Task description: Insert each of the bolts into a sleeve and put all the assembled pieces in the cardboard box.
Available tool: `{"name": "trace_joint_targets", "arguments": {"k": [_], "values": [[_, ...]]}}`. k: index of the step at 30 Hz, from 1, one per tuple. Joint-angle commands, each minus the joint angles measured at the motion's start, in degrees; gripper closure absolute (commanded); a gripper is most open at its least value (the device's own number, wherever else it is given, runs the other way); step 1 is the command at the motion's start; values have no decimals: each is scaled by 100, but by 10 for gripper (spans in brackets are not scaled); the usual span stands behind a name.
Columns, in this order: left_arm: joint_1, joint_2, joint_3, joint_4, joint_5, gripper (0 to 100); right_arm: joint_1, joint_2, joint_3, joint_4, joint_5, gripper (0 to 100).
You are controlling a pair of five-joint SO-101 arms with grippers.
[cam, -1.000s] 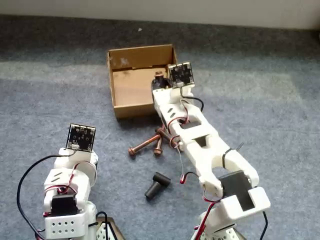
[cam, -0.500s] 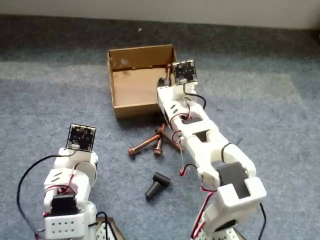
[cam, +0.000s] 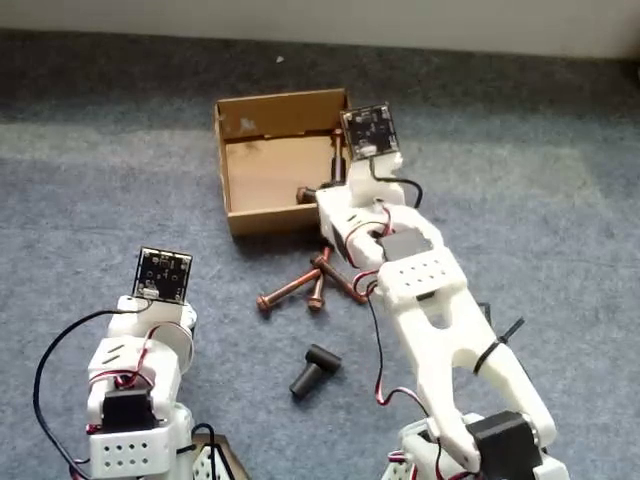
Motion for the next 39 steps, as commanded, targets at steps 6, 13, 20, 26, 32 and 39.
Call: {"name": "trace_joint_targets", "arguments": {"k": [6, 13, 20, 26, 32, 39], "values": [[-4, -13, 127, -114, -26, 994, -163, 180, -277, 488, 62, 800], [-4, -13, 127, -114, -26, 994, -84, 1086, -286, -1560, 79, 833], [-4, -13, 127, -114, -26, 994, 541, 2220, -1051, -2079, 62, 983], [-4, -13, 127, -114, -26, 994, 831, 2791, -1262, -1868, 79, 992], [-4, -13, 127, -114, -26, 994, 945, 2782, -1851, 22, 88, 992], [-4, -13, 127, -114, -26, 994, 1147, 2782, -3327, 2387, 88, 993]]}}
